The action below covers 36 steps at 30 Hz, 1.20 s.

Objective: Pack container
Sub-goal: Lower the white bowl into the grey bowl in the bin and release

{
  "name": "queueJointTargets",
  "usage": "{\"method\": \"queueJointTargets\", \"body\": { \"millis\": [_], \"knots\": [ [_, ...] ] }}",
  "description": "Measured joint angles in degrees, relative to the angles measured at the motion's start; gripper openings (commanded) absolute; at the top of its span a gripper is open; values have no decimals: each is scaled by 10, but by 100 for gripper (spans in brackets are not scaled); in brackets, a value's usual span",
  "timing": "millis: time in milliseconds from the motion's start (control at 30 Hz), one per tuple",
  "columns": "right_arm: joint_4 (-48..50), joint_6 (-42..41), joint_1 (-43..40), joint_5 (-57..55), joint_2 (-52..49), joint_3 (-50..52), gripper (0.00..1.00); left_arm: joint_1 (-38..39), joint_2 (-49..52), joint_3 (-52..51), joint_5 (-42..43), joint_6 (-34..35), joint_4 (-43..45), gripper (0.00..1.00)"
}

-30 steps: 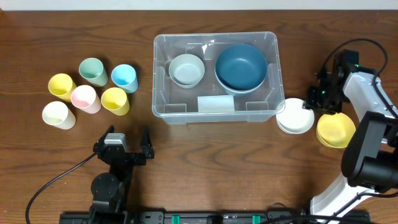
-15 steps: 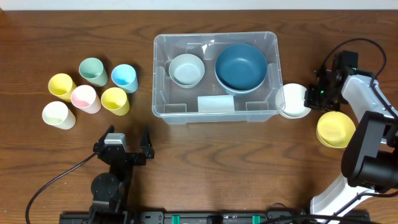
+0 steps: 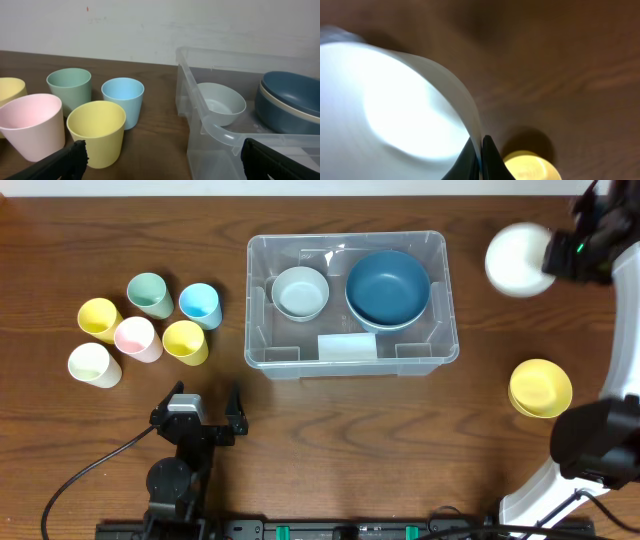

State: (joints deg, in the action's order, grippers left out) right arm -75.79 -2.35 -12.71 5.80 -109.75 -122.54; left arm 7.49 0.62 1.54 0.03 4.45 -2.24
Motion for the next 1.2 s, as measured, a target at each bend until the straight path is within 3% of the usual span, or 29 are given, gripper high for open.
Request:
{"method": "queueJointTargets", "body": {
  "millis": [100, 200, 567, 1200],
  "knots": [
    [-33, -1, 51, 13, 3, -108, 1, 0, 0, 0, 0, 0, 0, 98],
    [-28, 1, 124, 33, 8, -152, 1, 0, 0, 0, 0, 0, 0, 98],
    [86, 7, 424, -7, -25, -136, 1, 0, 0, 0, 0, 0, 0, 98],
    [156, 0, 451, -43, -294, -104, 6, 0, 0, 0, 0, 0, 0, 98]
  ]
}}
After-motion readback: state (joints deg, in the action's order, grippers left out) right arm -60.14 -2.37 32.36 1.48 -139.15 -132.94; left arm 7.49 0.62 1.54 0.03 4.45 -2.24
